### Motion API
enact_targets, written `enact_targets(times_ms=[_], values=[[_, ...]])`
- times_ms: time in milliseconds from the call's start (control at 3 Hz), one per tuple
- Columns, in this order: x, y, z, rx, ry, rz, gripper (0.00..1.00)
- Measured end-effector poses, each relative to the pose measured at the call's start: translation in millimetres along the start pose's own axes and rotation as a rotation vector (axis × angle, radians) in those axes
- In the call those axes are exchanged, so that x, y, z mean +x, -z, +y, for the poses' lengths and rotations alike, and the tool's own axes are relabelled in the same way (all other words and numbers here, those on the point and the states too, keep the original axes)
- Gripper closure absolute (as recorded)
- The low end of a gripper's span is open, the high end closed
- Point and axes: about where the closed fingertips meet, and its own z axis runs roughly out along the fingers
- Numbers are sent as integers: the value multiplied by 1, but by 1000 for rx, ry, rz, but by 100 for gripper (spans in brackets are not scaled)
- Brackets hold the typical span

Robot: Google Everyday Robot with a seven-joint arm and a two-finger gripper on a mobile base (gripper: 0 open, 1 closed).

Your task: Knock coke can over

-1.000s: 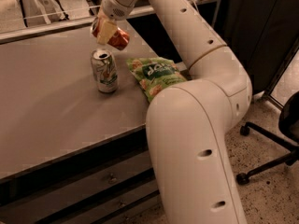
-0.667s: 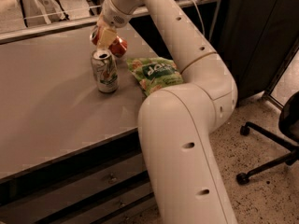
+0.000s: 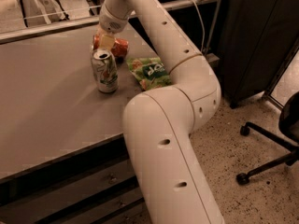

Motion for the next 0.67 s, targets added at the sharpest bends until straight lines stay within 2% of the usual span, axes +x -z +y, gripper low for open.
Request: enact_targets(times_ms=[667], values=[[0, -9, -1, -2, 0, -3, 12]])
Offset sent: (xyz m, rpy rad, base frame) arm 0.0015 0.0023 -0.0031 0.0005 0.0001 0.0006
